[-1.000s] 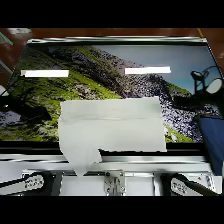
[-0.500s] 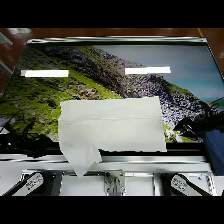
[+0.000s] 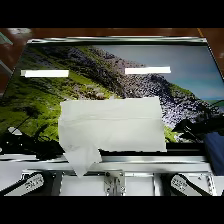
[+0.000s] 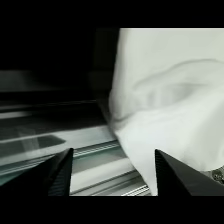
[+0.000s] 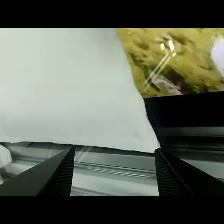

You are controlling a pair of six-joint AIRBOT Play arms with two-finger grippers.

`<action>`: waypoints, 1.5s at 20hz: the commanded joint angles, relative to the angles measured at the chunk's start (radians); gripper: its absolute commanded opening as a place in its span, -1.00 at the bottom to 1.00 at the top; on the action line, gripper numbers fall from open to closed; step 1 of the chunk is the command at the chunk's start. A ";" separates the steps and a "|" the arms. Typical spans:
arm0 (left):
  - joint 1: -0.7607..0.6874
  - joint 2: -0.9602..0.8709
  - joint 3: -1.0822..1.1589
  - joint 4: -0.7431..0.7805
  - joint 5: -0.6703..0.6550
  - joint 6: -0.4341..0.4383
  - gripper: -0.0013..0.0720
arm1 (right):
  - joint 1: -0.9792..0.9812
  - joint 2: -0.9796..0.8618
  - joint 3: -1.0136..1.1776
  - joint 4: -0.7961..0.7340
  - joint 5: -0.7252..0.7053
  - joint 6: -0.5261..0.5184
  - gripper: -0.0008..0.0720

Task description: Fold the shirts.

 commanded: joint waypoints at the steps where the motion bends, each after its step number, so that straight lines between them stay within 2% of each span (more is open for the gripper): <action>1: -0.055 -0.029 0.001 -0.053 0.072 0.023 0.34 | -0.001 0.001 -0.001 -0.002 0.010 -0.001 0.73; 8: -0.179 -0.091 0.001 -0.160 0.129 0.044 0.27 | -0.001 0.001 -0.001 -0.018 0.017 0.000 0.73; 10: -0.196 -0.106 0.002 -0.160 0.115 0.049 -0.56 | -0.001 0.001 -0.001 -0.027 0.027 0.003 0.74; 11: -0.196 -0.105 0.003 -0.161 0.086 0.084 -0.86 | -0.001 0.001 -0.002 -0.050 0.039 0.007 0.74; 13: -0.191 -0.103 0.006 -0.159 0.031 0.109 -0.87 | -0.011 0.001 -0.028 -0.114 0.093 -0.005 0.74; 16: -0.180 -0.093 0.006 -0.159 0.006 0.130 -0.87 | -0.060 0.001 -0.136 -0.107 0.122 -0.033 0.74; 20: -0.179 -0.068 0.006 -0.160 -0.004 0.131 -0.87 | -0.065 0.000 -0.240 -0.115 -0.068 -0.002 0.74; 22: -0.179 -0.053 0.006 -0.160 -0.003 0.130 -0.87 | -0.065 0.000 -0.275 -0.032 -0.136 -0.010 0.74; 30: -0.179 -0.052 0.006 -0.161 -0.003 0.152 -0.87 | -0.065 -0.100 -0.330 0.096 -0.210 -0.050 0.73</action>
